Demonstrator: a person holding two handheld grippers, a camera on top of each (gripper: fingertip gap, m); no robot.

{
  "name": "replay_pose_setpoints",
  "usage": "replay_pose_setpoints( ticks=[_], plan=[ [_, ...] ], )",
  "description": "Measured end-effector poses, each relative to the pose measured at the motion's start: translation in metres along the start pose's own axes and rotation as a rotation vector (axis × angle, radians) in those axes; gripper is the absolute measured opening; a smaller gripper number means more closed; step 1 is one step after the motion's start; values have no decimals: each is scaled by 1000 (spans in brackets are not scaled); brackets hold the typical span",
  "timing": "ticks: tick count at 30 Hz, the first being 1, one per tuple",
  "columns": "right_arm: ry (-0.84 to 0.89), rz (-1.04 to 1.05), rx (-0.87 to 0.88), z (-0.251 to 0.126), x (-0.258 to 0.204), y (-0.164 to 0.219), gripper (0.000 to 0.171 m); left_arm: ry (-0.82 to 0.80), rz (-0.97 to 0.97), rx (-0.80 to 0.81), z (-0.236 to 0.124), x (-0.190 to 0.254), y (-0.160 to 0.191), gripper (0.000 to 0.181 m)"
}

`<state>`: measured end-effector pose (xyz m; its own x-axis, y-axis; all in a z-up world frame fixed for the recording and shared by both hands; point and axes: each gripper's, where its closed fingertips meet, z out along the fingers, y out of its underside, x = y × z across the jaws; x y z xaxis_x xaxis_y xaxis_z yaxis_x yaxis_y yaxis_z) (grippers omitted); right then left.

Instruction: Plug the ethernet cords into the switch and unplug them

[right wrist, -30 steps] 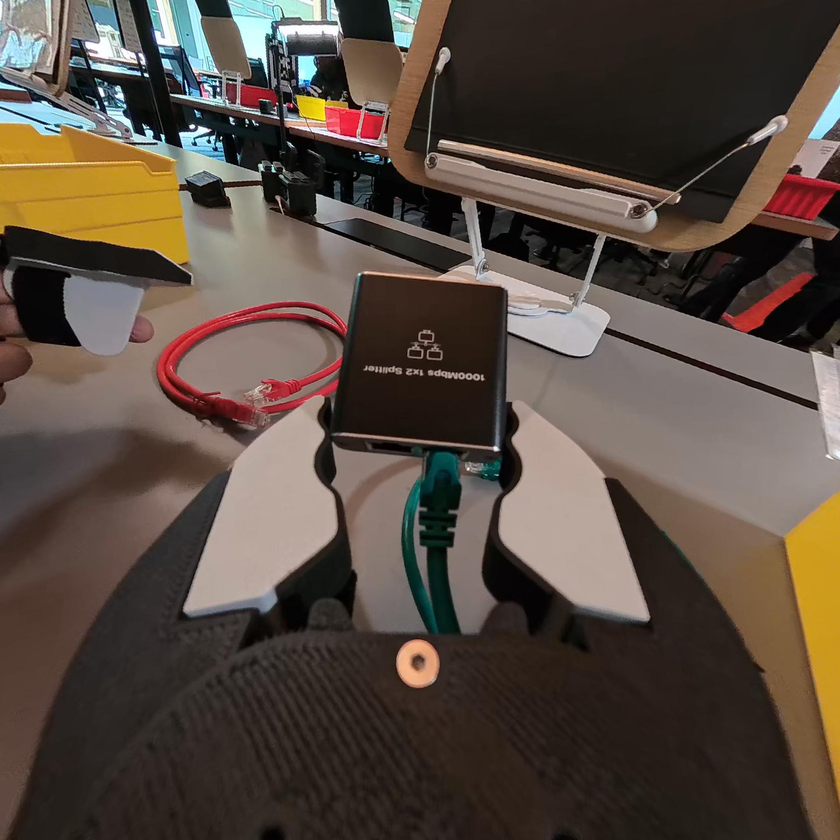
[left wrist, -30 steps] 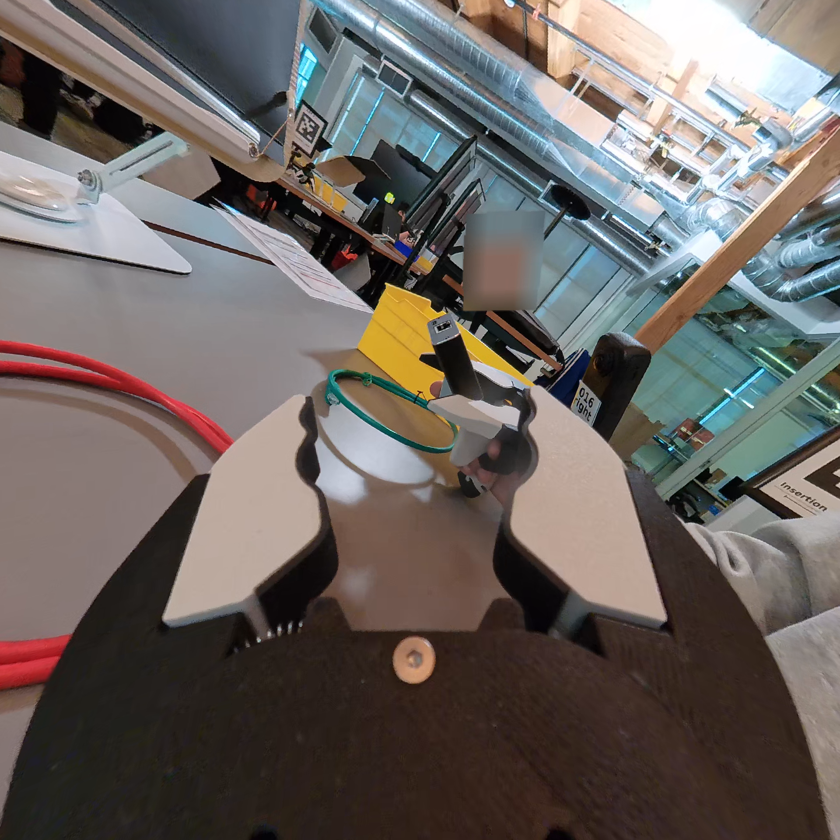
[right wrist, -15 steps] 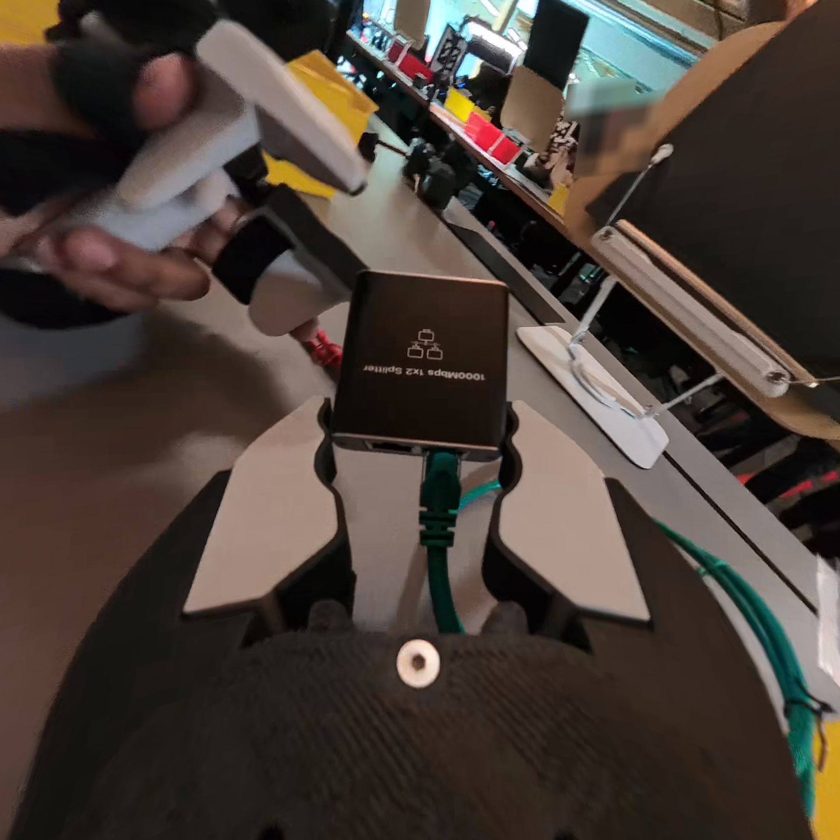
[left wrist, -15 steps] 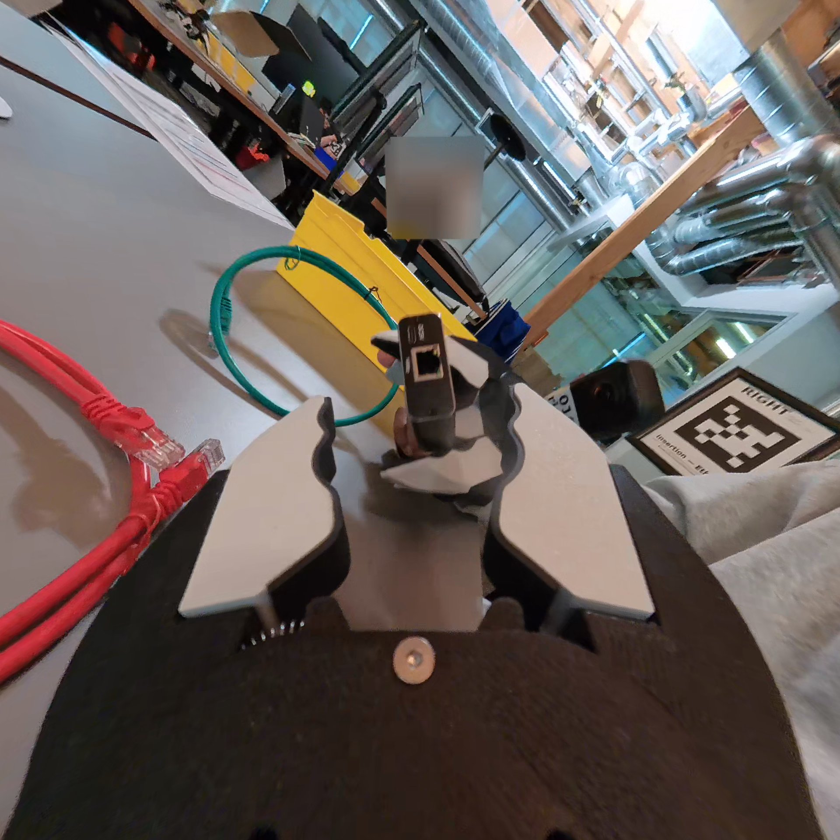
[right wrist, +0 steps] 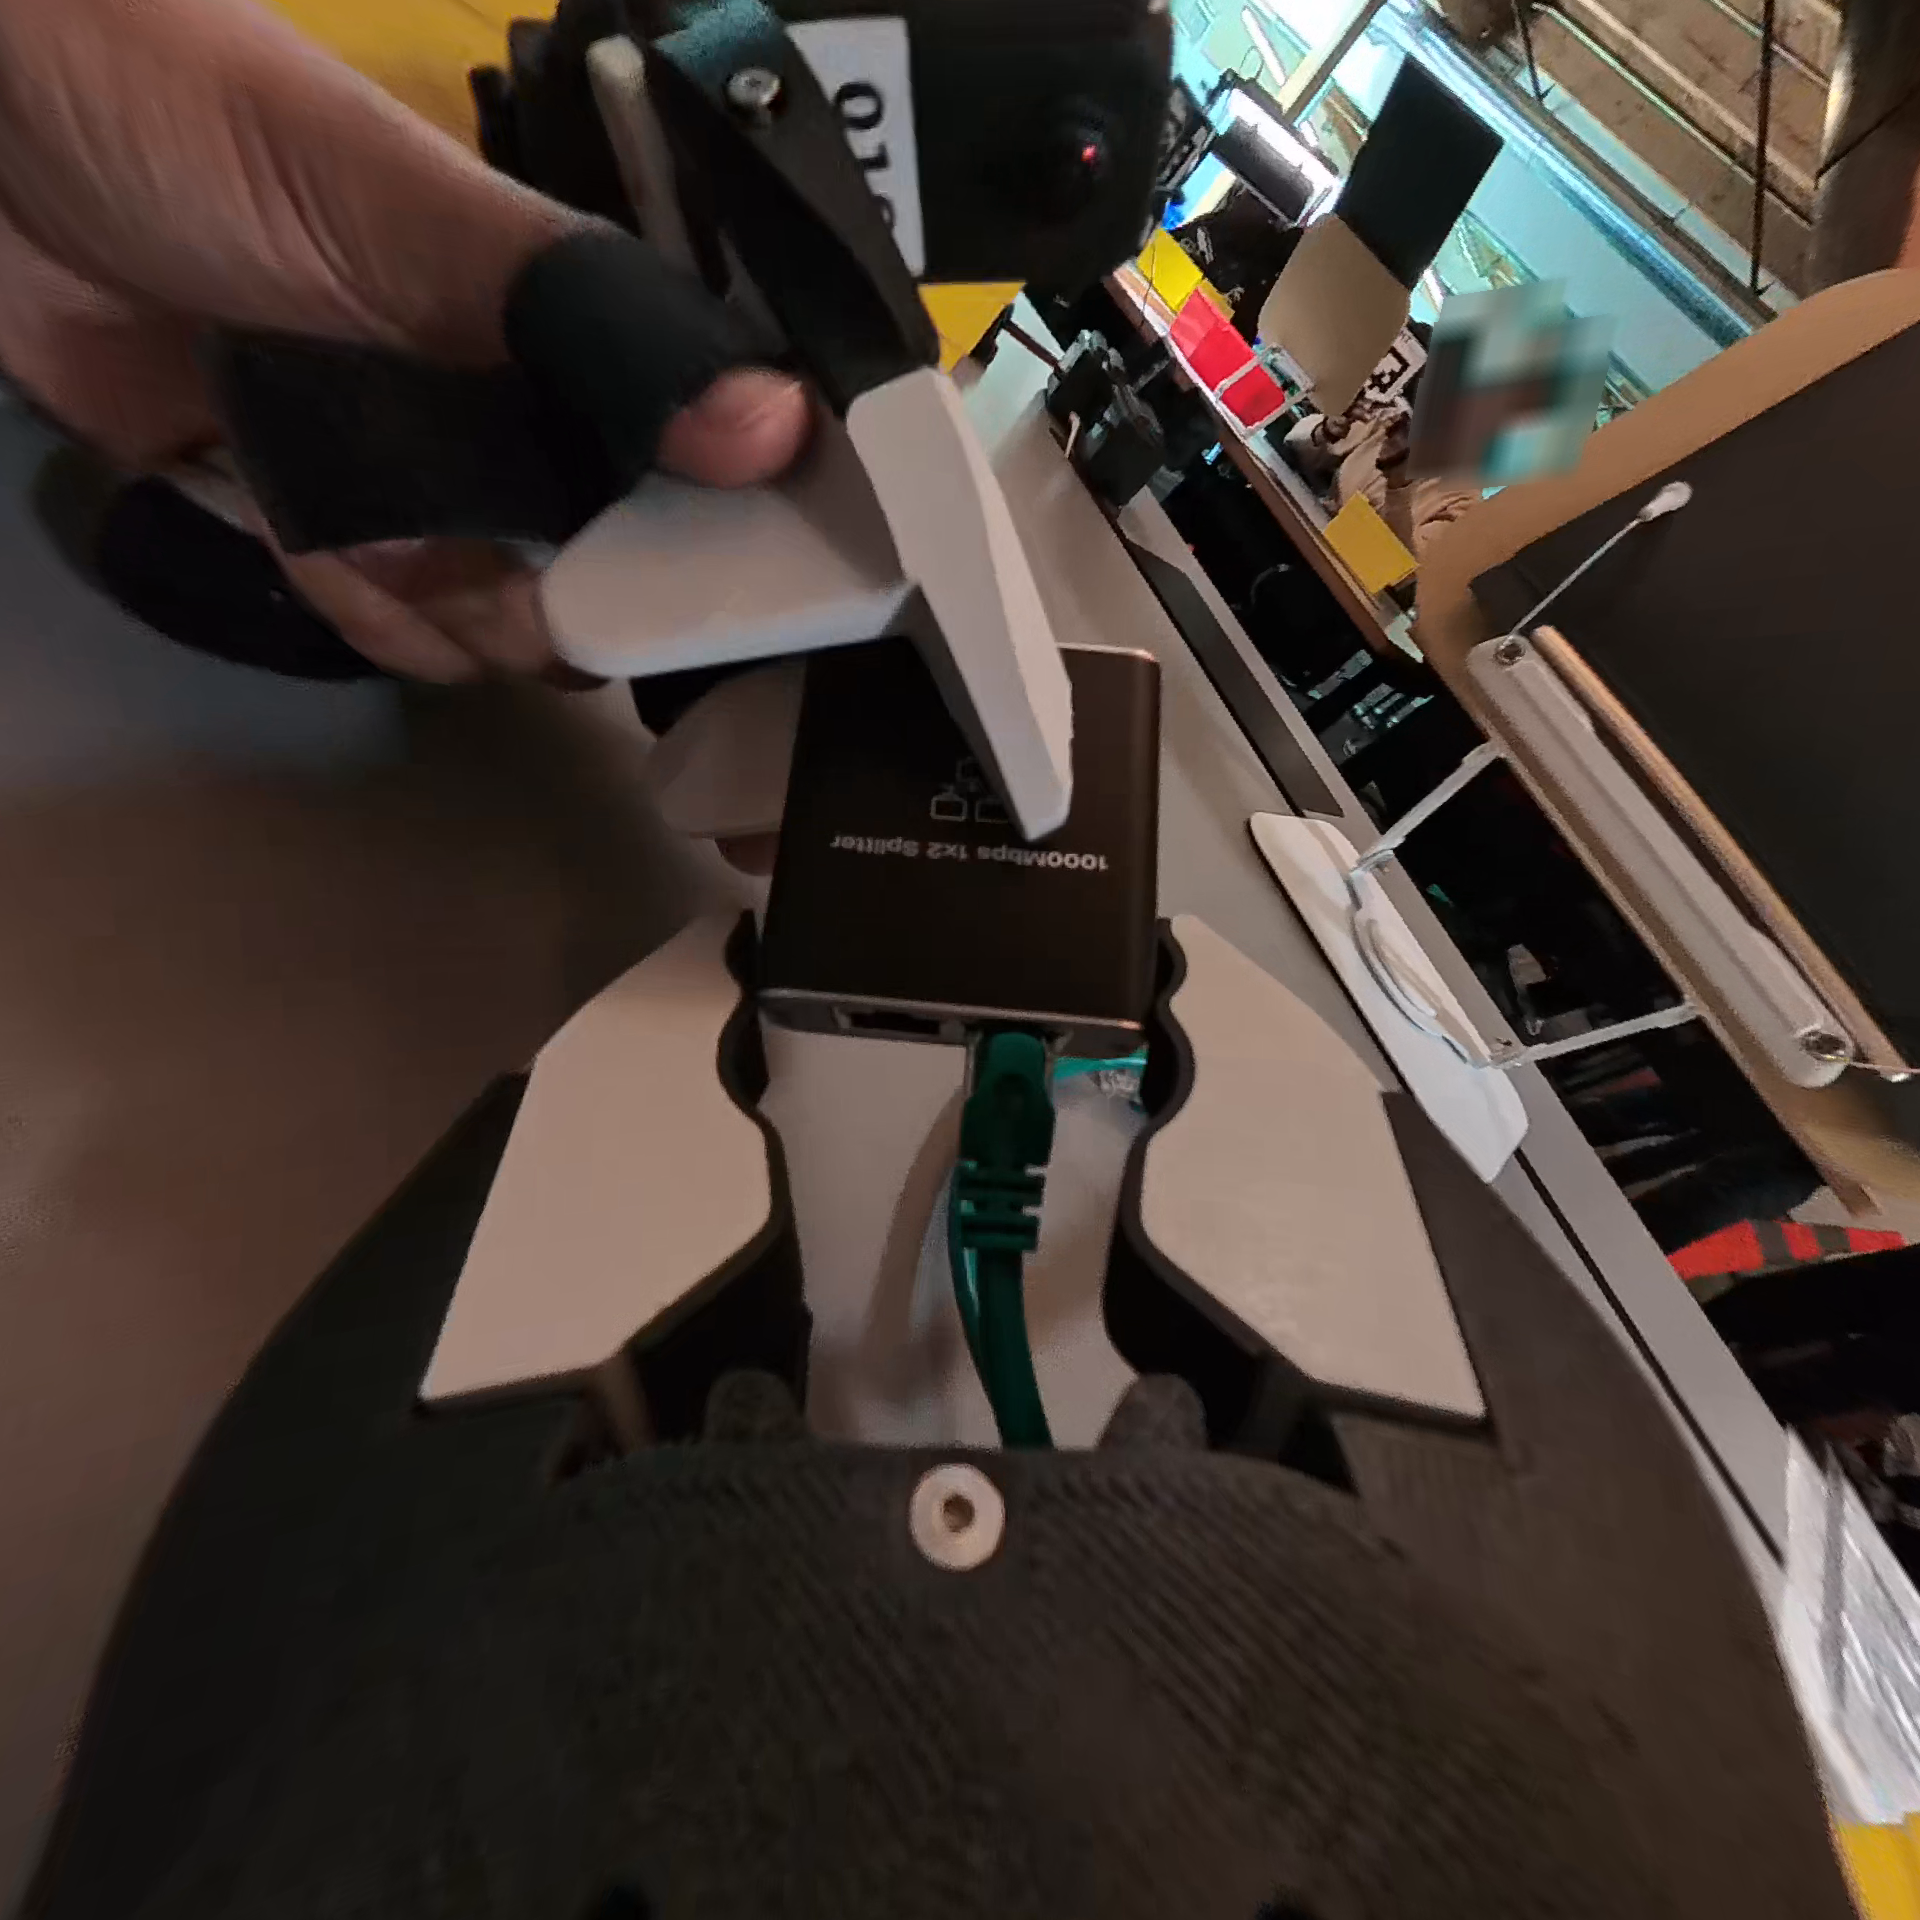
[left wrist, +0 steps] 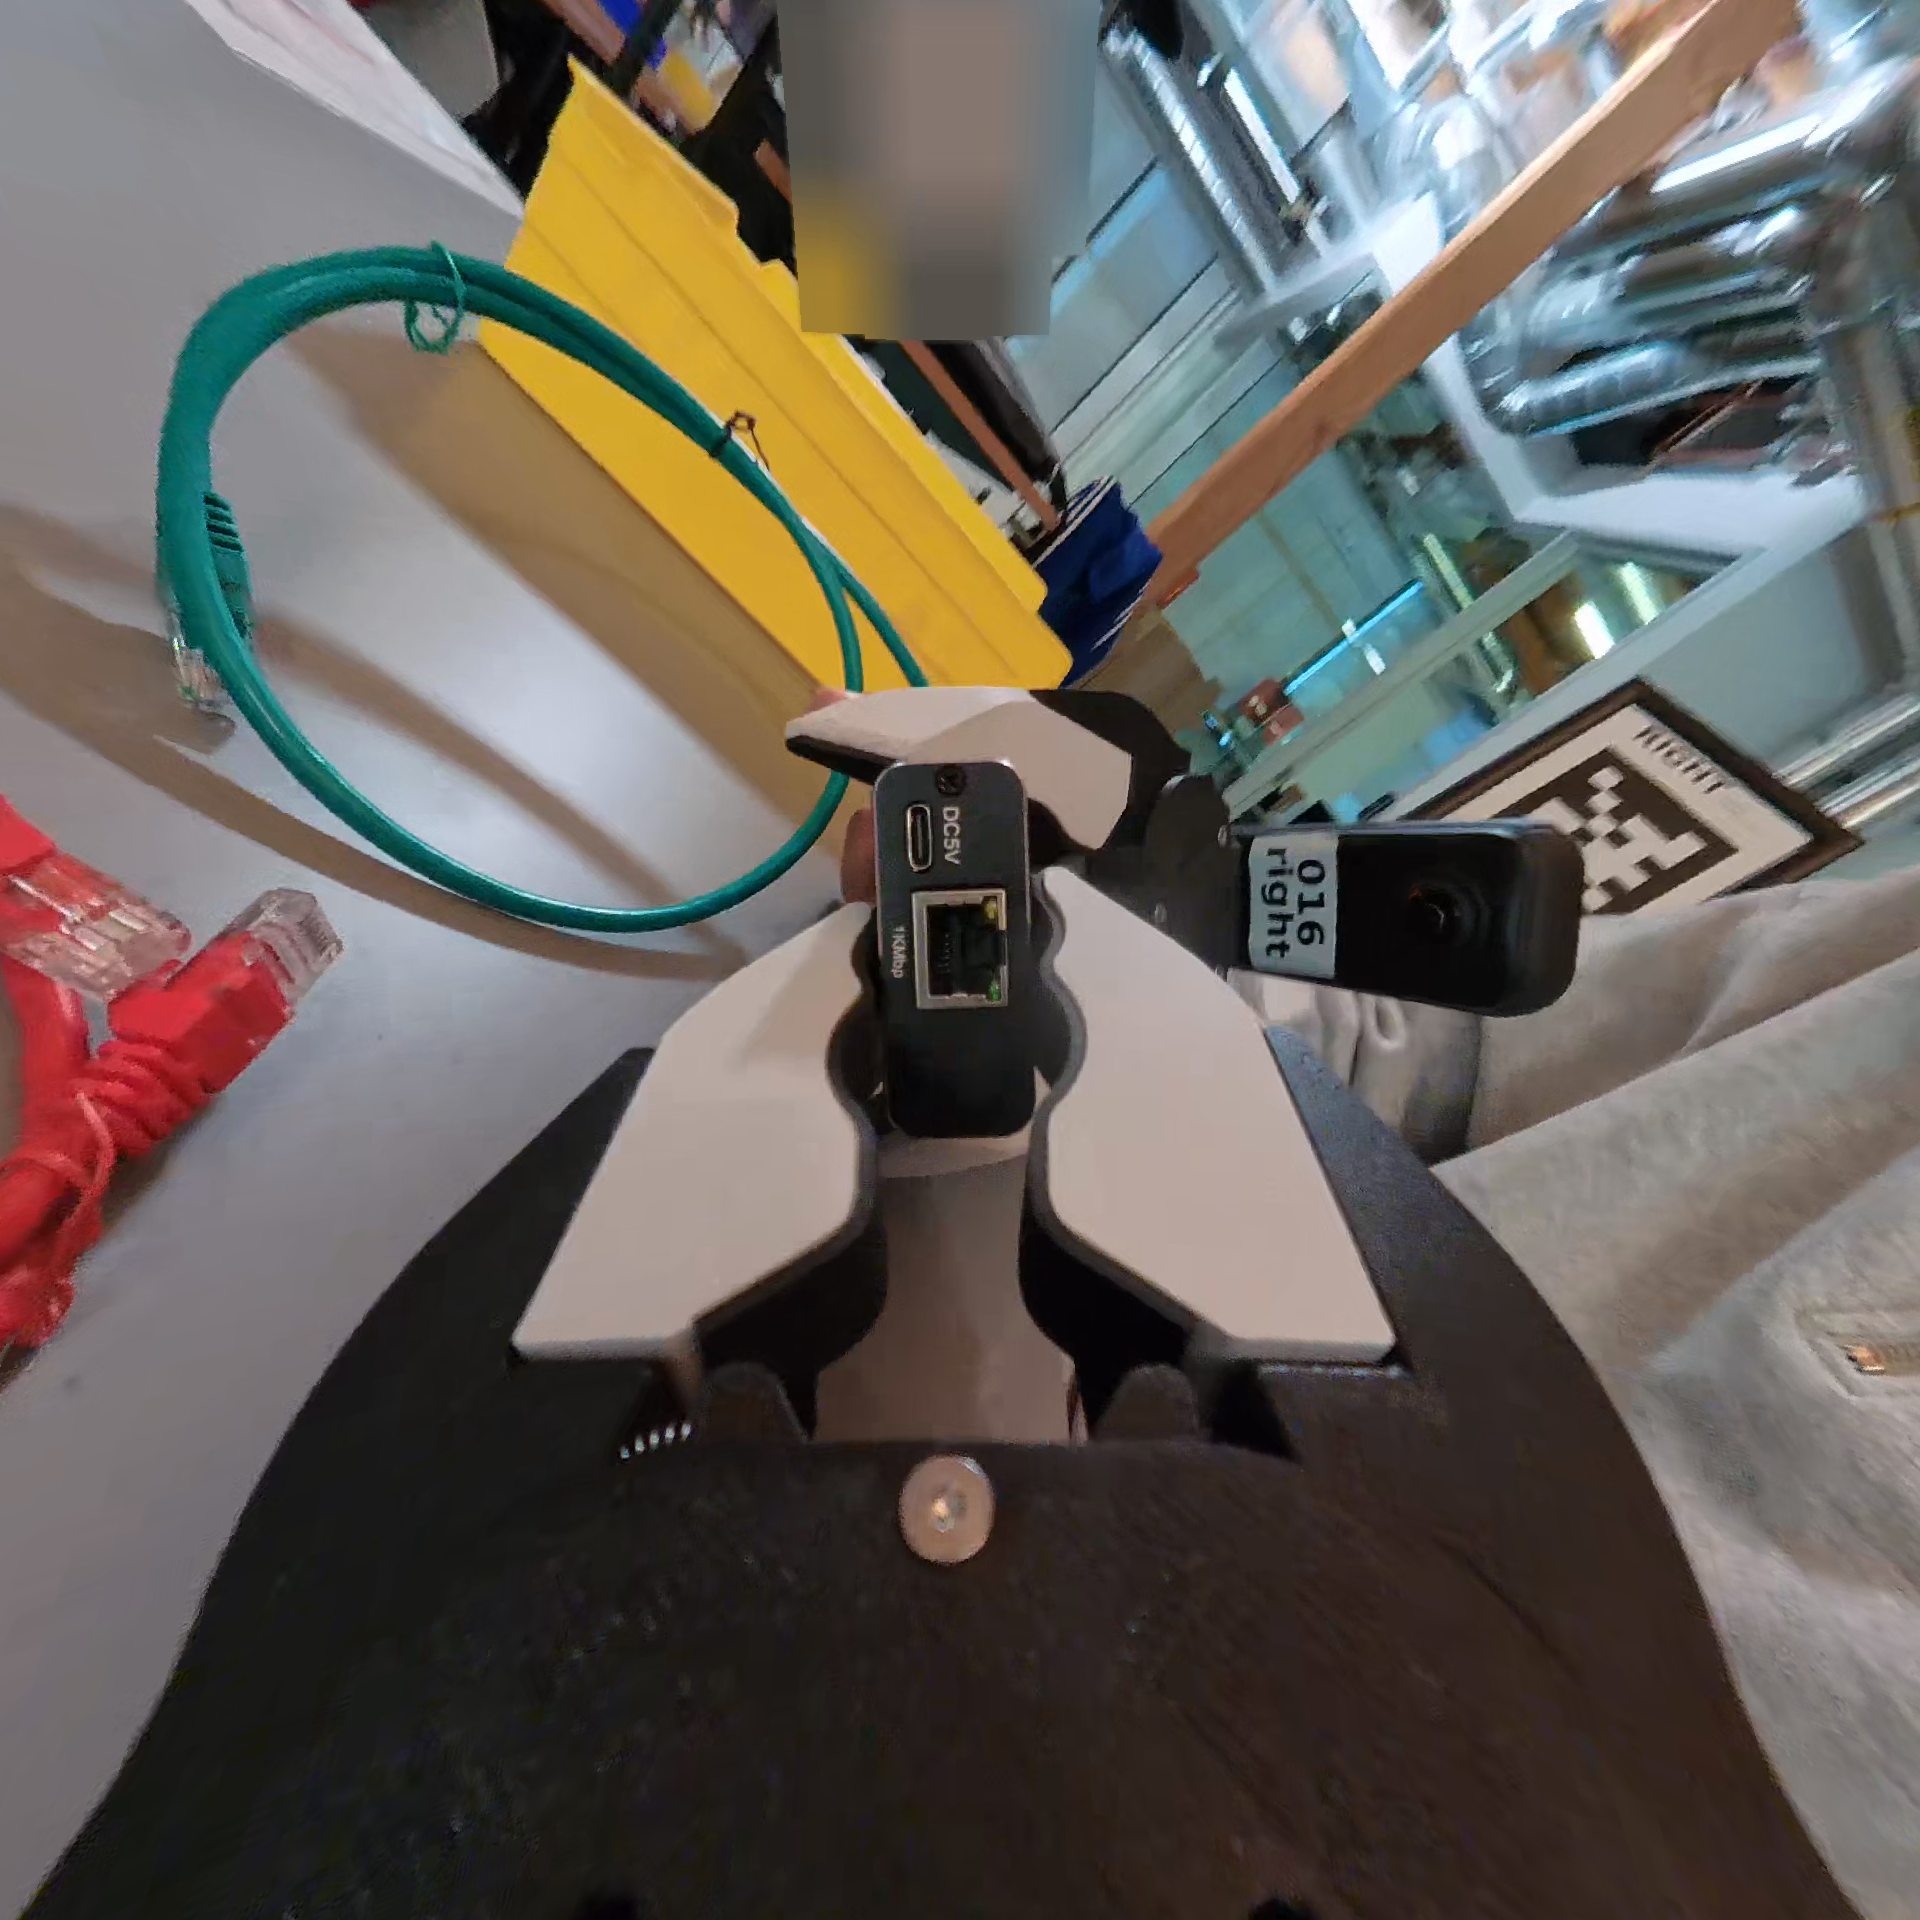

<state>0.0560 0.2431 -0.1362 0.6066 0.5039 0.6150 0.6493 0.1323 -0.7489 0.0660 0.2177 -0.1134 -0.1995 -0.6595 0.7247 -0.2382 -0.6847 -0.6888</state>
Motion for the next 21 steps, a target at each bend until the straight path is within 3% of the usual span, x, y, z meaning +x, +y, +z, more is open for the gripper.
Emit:
replay_pose_setpoints(
  ticks=[6, 13, 21],
  plan=[
    [-49, -48, 5, -1, -11, 0, 72, 94, -91, -99, -3, 3, 15, 28],
    [-88, -59, 30, -3, -18, -5, 72, 63, 3, -255, 10, 8, 40, 29],
    [-9, 14, 76, -8, -1, -16, 71, 49, 10, -171, 4, 5, 24, 28]
  ],
)
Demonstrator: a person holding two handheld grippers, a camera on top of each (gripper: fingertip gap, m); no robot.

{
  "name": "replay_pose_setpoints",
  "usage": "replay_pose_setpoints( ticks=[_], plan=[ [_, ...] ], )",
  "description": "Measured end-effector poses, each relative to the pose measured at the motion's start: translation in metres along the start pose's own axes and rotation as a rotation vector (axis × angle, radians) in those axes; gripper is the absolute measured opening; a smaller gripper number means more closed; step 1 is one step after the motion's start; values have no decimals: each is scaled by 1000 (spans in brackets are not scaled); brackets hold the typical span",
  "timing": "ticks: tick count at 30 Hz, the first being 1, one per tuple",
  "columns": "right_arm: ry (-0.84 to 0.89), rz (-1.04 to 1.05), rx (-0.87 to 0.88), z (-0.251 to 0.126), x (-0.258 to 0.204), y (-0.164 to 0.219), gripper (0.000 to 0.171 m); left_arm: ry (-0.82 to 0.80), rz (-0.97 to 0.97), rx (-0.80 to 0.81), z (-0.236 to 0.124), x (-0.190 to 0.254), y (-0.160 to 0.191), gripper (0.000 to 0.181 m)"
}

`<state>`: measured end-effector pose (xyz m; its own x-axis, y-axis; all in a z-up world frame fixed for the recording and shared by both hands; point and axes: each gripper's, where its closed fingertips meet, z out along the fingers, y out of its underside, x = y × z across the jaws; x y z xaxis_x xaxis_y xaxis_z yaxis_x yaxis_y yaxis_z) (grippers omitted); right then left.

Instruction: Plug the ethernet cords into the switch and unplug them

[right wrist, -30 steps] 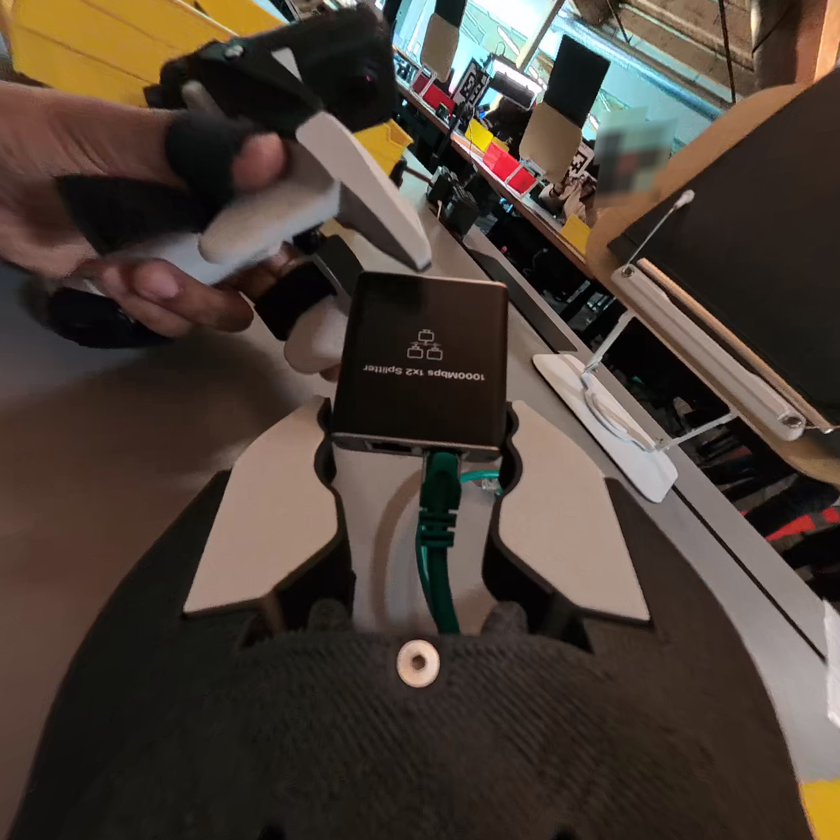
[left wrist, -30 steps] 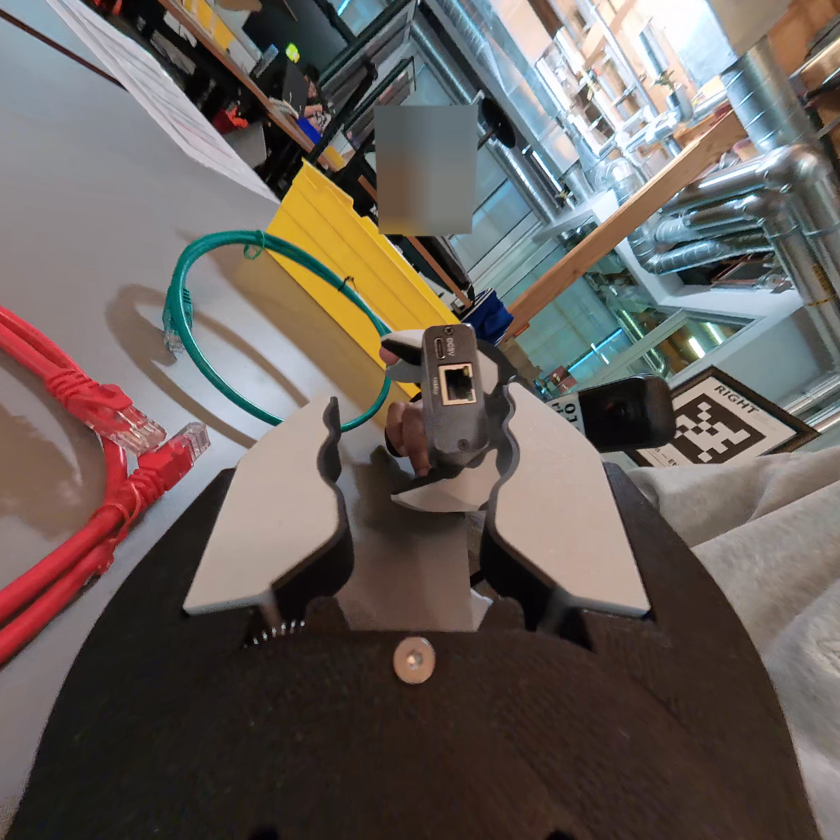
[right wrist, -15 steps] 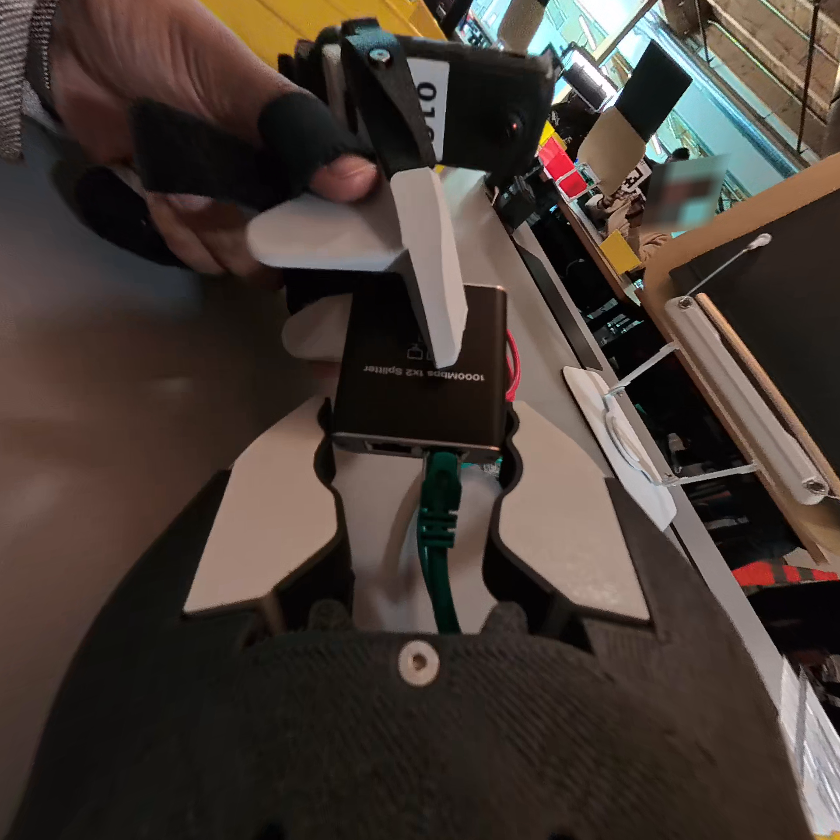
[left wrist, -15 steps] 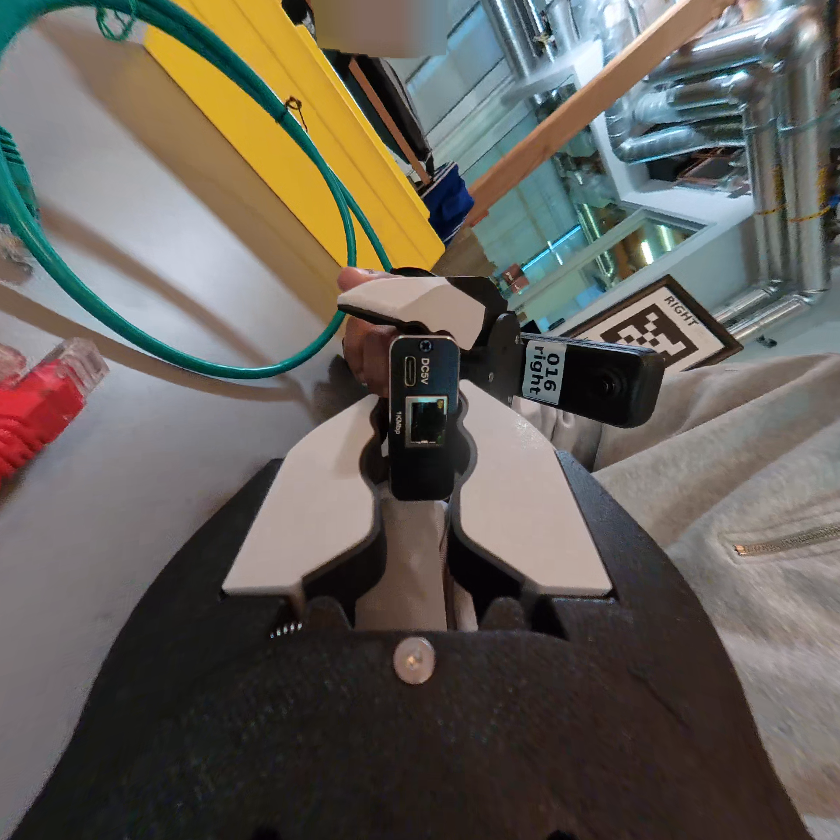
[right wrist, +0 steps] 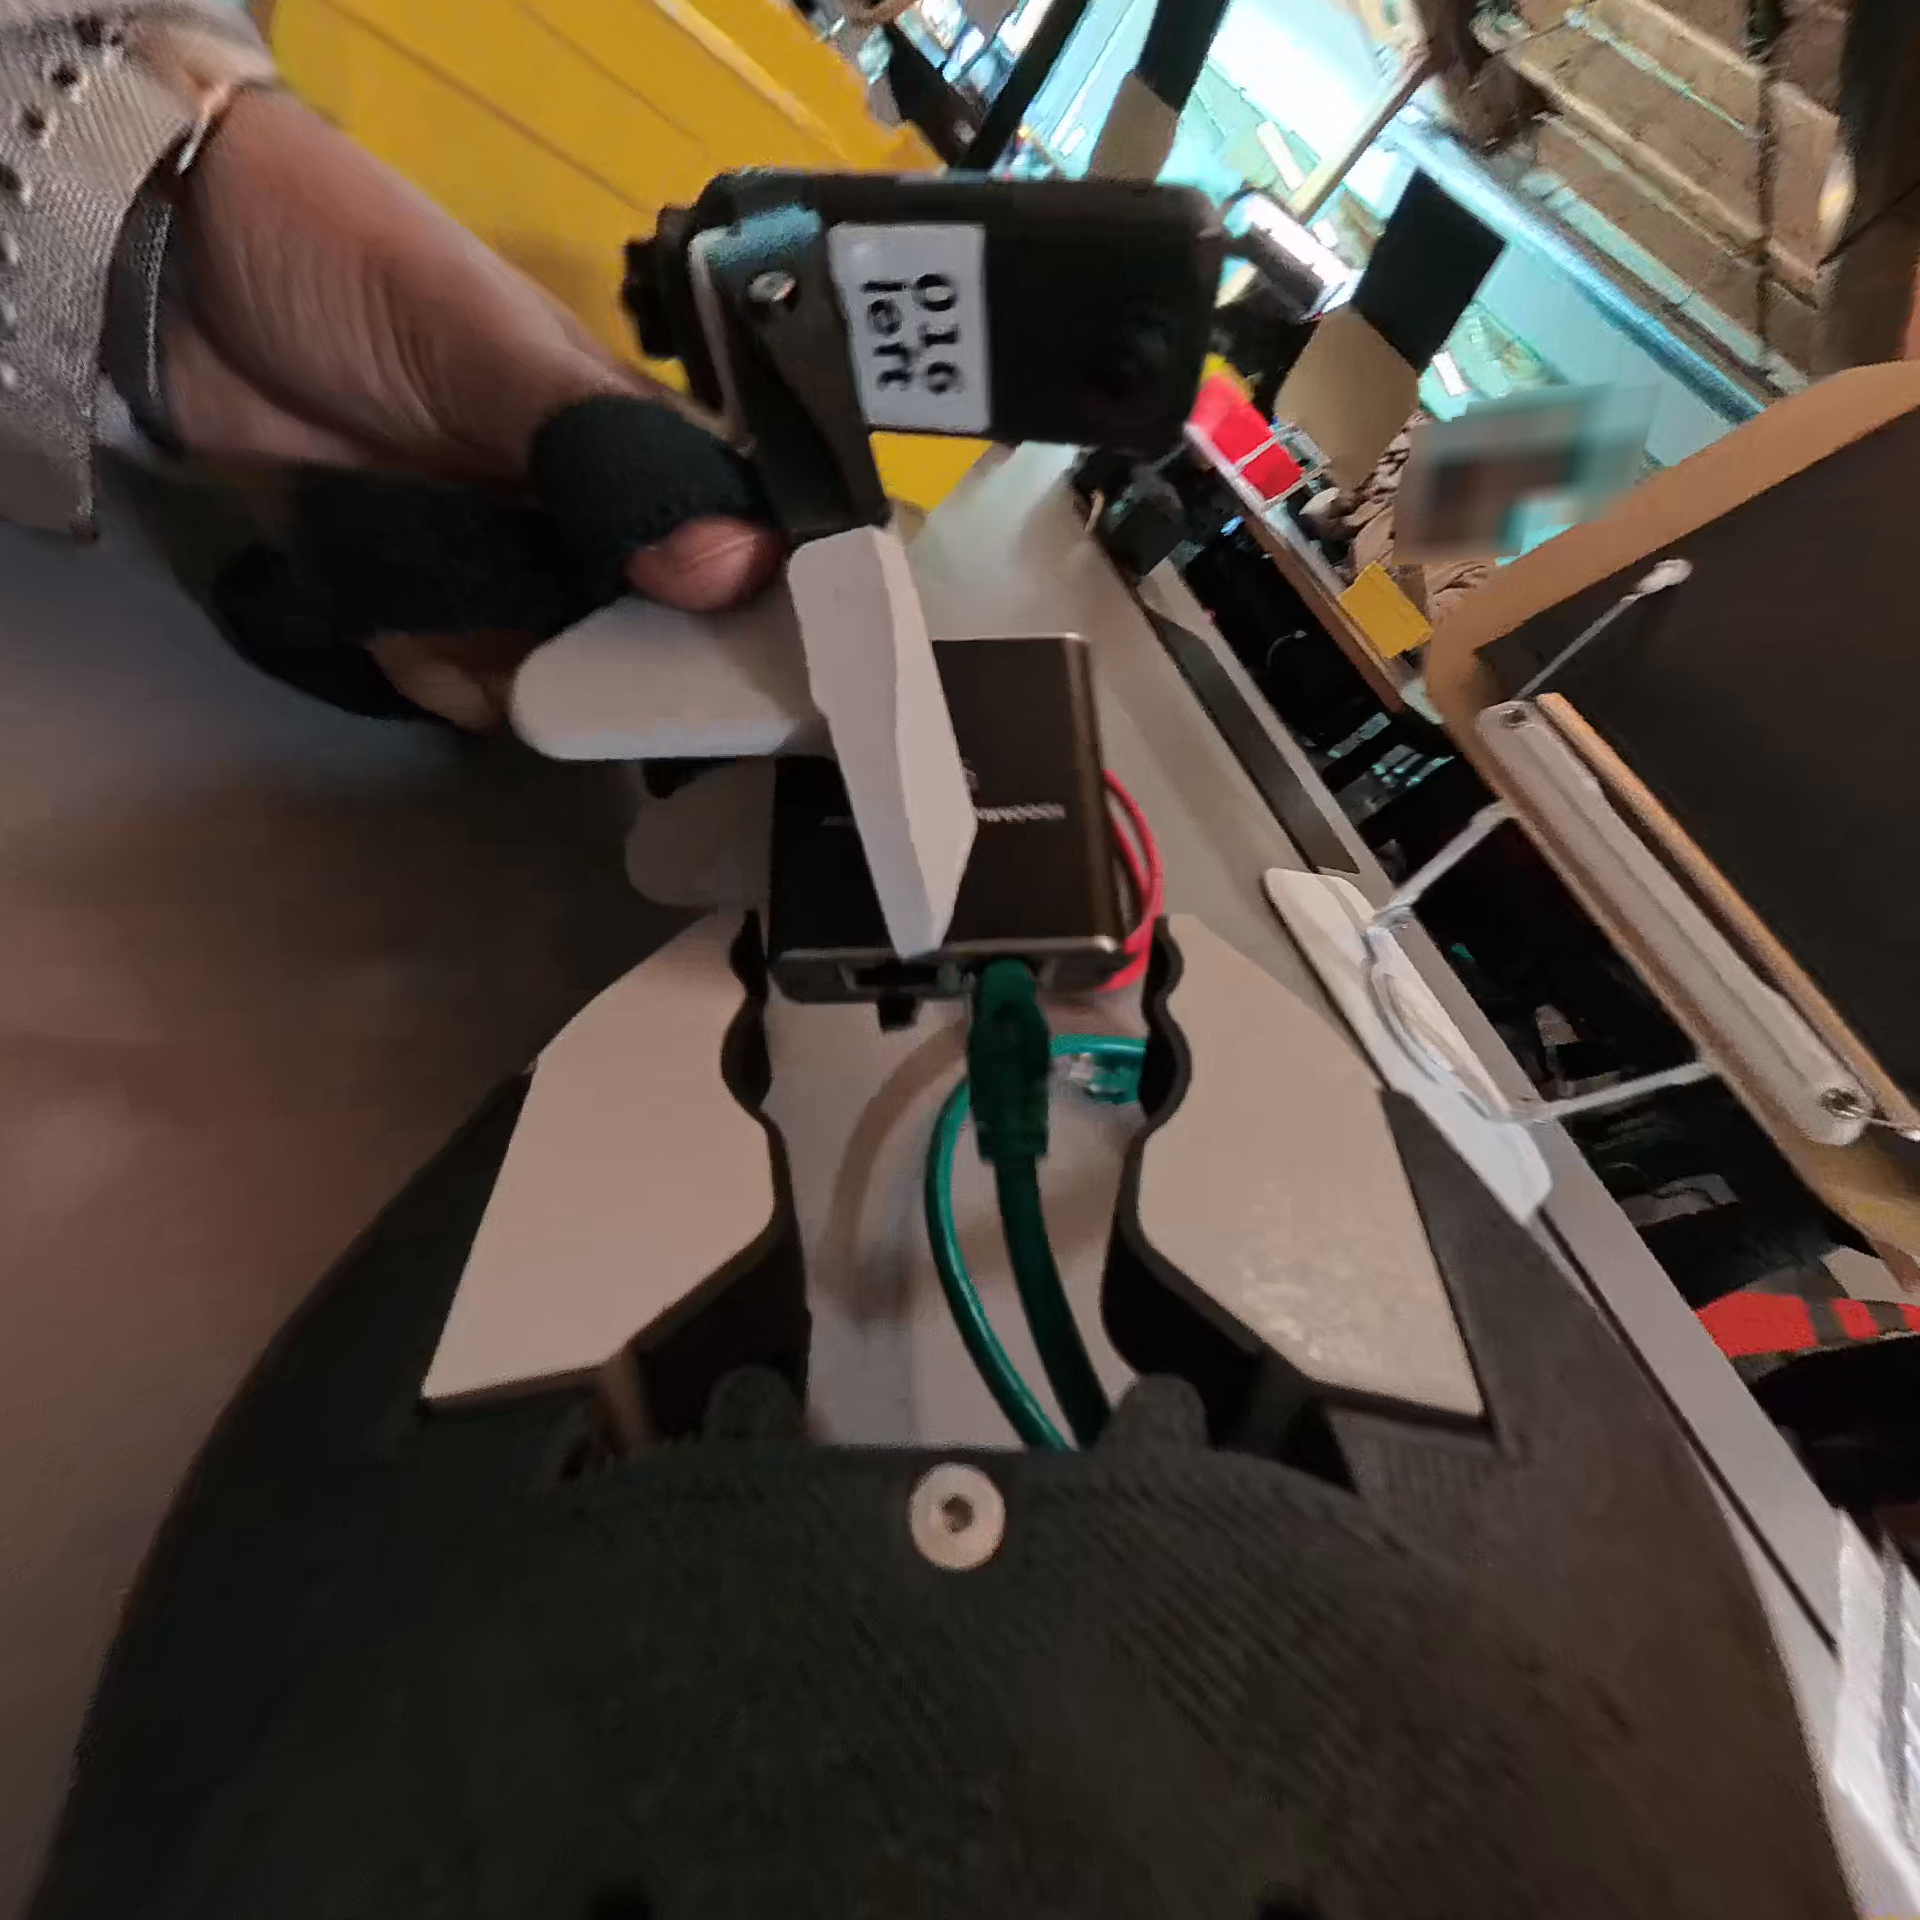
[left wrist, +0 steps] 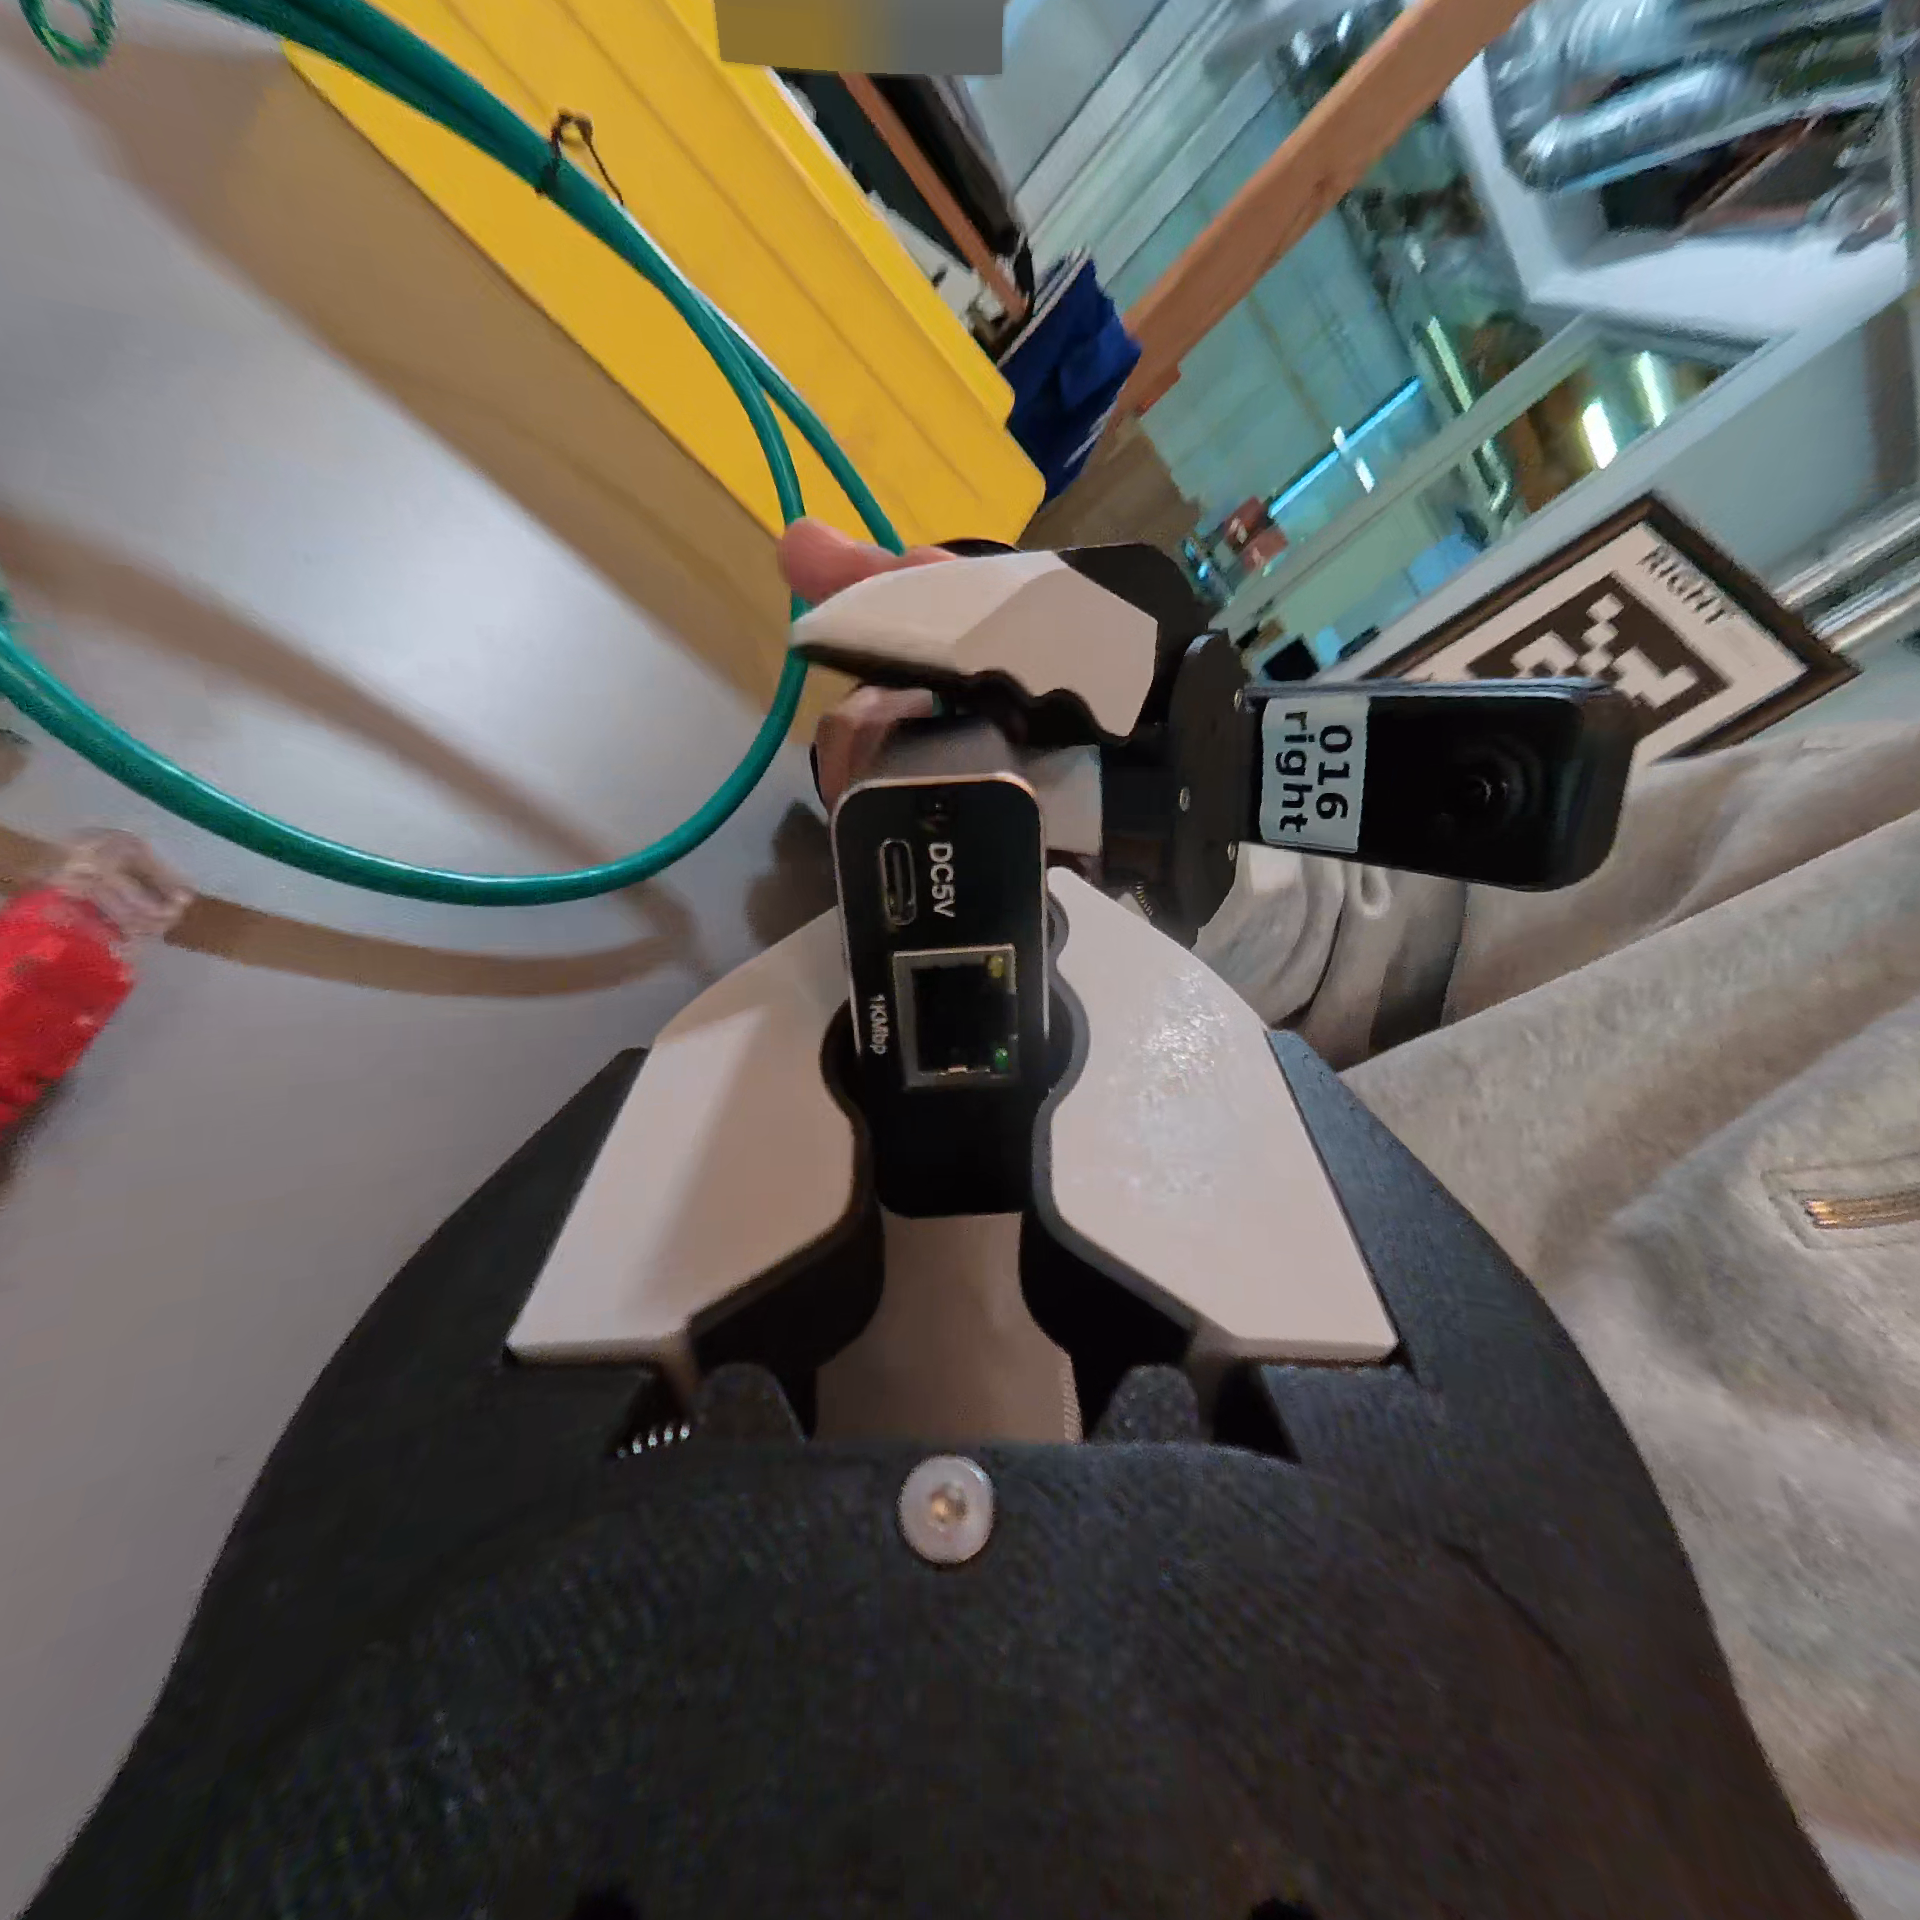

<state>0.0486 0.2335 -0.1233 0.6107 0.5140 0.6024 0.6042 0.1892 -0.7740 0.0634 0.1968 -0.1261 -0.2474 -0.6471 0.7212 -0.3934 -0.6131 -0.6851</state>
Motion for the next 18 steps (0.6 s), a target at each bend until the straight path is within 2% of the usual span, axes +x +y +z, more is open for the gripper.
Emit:
replay_pose_setpoints(
  ticks=[4, 5, 7, 8, 9, 14, 18],
  plan=[
    [178, 54, 117, -16, 35, -23, 88, 38, 9, 155, -21, 6, -25, 27],
    [270, 47, 154, -24, 49, -29, 84, 65, 24, 204, -27, 11, -33, 27],
    [499, -12, 225, -44, 81, -39, 91, 108, 49, 313, -40, 21, -48, 27],
    [575, -40, 236, -53, 91, -41, 97, 148, 67, 389, -49, 28, -57, 27],
    [622, -47, 224, -58, 99, -39, 95, 197, 78, 469, -61, 36, -66, 27],
    [608, 114, 133, -51, 112, -6, 96, 384, 86, 814, -131, 56, -94, 27],
    [513, 100, -21, -31, 98, 25, 85, 297, 117, 962, -167, 50, -102, 27]
  ],
)
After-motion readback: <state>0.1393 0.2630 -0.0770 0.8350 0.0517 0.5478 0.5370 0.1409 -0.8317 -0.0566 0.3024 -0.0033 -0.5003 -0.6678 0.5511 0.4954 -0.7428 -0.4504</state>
